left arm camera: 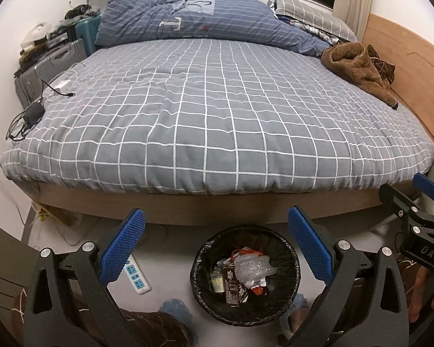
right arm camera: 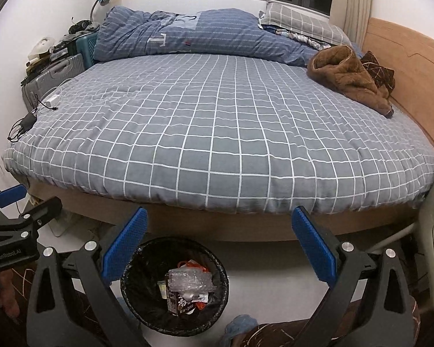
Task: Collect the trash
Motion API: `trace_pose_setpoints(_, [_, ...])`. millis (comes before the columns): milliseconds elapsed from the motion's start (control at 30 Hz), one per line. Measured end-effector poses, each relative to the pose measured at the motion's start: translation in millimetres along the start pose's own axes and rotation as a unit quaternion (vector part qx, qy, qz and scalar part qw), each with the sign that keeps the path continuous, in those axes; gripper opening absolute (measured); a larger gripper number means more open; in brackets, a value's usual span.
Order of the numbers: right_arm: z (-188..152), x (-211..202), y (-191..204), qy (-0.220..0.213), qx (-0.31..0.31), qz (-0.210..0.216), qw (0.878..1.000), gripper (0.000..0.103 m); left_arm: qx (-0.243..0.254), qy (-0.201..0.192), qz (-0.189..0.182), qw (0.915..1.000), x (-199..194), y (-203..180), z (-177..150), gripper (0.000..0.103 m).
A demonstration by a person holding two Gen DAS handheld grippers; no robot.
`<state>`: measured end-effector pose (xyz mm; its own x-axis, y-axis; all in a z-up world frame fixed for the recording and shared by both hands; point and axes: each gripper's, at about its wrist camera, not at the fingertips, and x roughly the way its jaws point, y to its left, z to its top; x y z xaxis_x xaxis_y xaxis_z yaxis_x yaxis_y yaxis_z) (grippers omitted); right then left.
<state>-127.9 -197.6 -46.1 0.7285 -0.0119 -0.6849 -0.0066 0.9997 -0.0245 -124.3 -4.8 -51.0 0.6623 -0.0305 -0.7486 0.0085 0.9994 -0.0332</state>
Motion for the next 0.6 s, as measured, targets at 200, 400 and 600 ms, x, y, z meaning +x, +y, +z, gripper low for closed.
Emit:
trace_pose_setpoints(200, [0.0, 4.0, 1.5, 0.003, -0.002, 0.0, 1.0, 0.095, -0.001, 0.001, -0.001, 1.0, 1.7, 1.8, 1.9, 0.097])
trace_pose_setpoints(400, [-0.1, 6.6, 1.3, 0.005, -0.001, -0.001, 1.0, 0.095, -0.002, 0.006, 0.005, 1.0, 3.4, 2.4, 2.5, 0.097])
trace_pose_setpoints(600, [0.0, 7.0, -0.1, 0.004, 0.001, -0.001, 1.0, 0.095, -0.004, 0.005, 0.006, 1.0, 2.7, 3.5, 2.9, 0.097])
